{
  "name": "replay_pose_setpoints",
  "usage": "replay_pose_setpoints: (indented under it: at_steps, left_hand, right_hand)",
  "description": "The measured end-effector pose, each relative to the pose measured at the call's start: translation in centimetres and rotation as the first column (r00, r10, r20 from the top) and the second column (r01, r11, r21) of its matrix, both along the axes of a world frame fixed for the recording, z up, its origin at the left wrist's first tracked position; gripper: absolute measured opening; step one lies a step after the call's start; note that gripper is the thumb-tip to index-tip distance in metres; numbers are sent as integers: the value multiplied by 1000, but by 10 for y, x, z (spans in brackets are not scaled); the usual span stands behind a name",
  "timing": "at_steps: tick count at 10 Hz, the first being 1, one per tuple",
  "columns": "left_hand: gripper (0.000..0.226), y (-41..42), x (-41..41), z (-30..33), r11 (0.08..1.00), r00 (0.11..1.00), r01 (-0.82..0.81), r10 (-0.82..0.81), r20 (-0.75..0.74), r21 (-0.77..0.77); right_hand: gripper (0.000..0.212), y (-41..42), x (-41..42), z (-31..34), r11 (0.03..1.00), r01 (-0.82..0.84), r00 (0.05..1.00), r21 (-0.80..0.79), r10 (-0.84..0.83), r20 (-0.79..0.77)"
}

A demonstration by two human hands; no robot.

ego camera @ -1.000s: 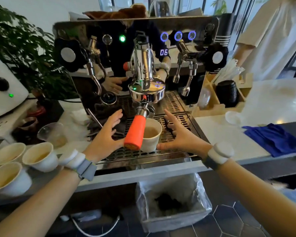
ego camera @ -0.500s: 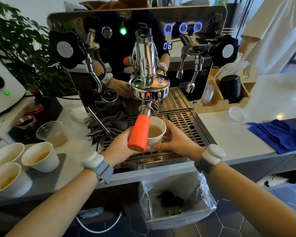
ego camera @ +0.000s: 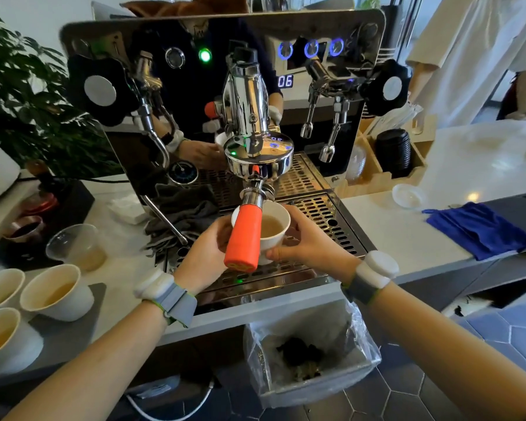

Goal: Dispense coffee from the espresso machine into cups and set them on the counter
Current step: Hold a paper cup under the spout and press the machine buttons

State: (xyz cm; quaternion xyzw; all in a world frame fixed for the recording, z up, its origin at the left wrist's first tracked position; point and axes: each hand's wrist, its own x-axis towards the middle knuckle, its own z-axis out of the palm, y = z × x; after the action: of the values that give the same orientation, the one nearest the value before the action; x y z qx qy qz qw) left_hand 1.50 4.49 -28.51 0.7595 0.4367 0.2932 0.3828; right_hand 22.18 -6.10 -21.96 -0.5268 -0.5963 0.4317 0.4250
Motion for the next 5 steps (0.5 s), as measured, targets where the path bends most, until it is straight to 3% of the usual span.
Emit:
replay_pose_setpoints:
  at_steps: [1,2,3,5]
  left_hand:
    - [74,-1,-5,-10,1000,1000,-1,1,5,19]
    - [60,-7,4,-1,996,997,21,-15,76,-82]
    - [64,-45,11,29,999,988,38,-34,152,-27]
    - [50,-84,39,44,986,938,121,-76,337,-115]
  right_hand:
    - [78,-5,0,-3,1000,25,999,-11,-25,-20]
    - [78,-13,3,-7,998,61,998,-27,-61,-28]
    - [80,-21,9,-11,996,84,995,-33,-85,-42]
    - [74,-45,32,-13,993,114,992,-15,-115,-50]
